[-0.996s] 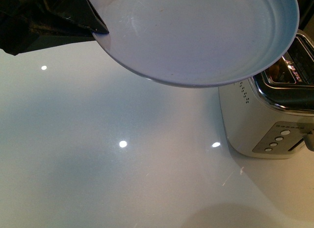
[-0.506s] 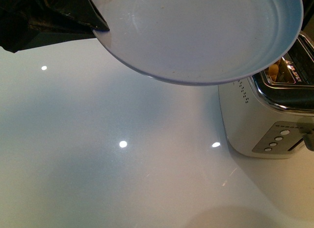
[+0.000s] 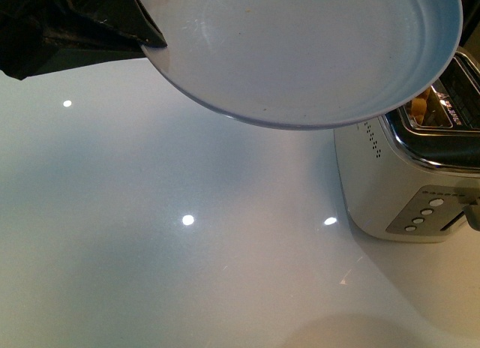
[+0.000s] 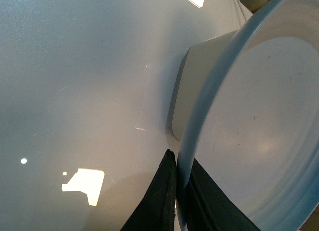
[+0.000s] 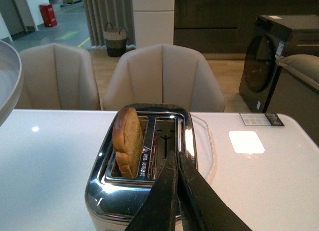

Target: Left arm holds plate, right arm toasts bread

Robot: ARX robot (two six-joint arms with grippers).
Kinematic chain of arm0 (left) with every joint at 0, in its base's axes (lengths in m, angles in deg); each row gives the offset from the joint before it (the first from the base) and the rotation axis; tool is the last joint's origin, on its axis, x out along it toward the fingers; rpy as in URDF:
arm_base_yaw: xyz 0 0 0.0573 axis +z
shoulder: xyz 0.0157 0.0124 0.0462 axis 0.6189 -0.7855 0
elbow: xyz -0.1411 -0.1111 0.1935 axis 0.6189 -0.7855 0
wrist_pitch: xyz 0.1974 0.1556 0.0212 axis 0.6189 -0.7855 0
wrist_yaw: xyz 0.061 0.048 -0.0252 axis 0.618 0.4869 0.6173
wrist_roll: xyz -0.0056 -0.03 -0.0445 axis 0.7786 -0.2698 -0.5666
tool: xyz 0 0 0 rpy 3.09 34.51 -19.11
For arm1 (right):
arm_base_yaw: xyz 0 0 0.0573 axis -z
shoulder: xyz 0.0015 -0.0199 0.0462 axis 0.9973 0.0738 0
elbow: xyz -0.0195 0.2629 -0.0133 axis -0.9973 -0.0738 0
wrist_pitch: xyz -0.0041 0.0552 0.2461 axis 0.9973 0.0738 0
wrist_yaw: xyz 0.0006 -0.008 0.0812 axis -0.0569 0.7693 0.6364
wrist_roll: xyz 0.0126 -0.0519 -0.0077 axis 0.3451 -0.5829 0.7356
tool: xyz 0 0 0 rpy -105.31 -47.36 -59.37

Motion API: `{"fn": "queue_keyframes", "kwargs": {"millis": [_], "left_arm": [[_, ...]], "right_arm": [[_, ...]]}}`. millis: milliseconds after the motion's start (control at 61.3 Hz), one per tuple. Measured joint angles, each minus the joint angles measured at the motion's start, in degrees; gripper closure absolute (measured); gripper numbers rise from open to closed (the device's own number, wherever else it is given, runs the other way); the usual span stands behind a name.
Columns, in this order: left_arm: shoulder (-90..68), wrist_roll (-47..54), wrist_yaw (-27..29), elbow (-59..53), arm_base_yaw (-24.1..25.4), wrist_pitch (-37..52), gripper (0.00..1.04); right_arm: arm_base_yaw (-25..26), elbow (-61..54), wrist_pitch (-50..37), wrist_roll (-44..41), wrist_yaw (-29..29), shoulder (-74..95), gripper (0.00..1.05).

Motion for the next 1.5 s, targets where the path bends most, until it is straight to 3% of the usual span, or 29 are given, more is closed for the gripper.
{"fn": "queue_keyframes", "kwargs": {"millis": [539,1093,1224,1501], "left_arm": [[0.0,0.0,0.0,0.0,0.0,0.0,1.02],[0.0,0.0,0.0,0.0,0.0,0.0,1.02],[0.0,0.0,0.0,0.0,0.0,0.0,1.02],[0.0,0.0,0.0,0.0,0.0,0.0,1.02]], "right_arm": [[0.0,0.0,14.4,0.0,0.0,-15.2,1.03],[0.0,0.0,23.3,0.0,0.0,-24.2,1.03],[0.0,0.0,32.7,0.0,0.0,-32.4,1.03],[0.0,0.0,33.3,0.0,0.0,-33.7,1.03]]}}
